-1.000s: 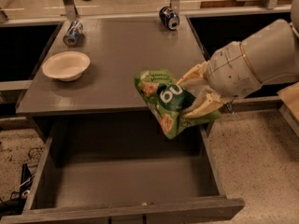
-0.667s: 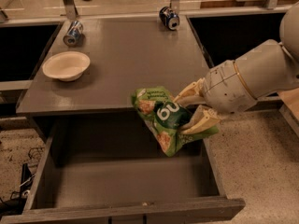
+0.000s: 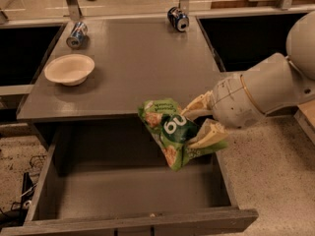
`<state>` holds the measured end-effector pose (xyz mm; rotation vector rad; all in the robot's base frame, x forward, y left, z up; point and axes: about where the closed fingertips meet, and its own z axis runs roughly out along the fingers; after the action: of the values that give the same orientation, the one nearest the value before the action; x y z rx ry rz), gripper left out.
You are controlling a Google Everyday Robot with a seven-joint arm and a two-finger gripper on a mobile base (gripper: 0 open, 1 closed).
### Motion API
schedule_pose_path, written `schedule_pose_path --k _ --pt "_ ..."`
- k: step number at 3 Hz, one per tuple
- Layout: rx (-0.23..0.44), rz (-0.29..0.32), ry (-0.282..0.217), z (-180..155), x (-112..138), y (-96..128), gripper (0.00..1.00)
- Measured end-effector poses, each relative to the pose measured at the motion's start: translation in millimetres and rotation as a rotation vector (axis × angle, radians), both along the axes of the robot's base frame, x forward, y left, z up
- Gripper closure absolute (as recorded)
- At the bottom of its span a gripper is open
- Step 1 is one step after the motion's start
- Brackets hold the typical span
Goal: Place green rice chip bag into top drawer
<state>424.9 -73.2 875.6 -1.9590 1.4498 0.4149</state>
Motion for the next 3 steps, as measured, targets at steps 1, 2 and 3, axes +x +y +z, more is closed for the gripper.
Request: schedule_pose_path --k 1,2,3 --pt "0.002 -0.046 0.019 -28 -5 -1 1.00" --pt "-0.015 -0.094 0.048 -58 -7 -3 1.00" --pt "-0.040 -0.122 0.076 -77 -7 -4 1.00"
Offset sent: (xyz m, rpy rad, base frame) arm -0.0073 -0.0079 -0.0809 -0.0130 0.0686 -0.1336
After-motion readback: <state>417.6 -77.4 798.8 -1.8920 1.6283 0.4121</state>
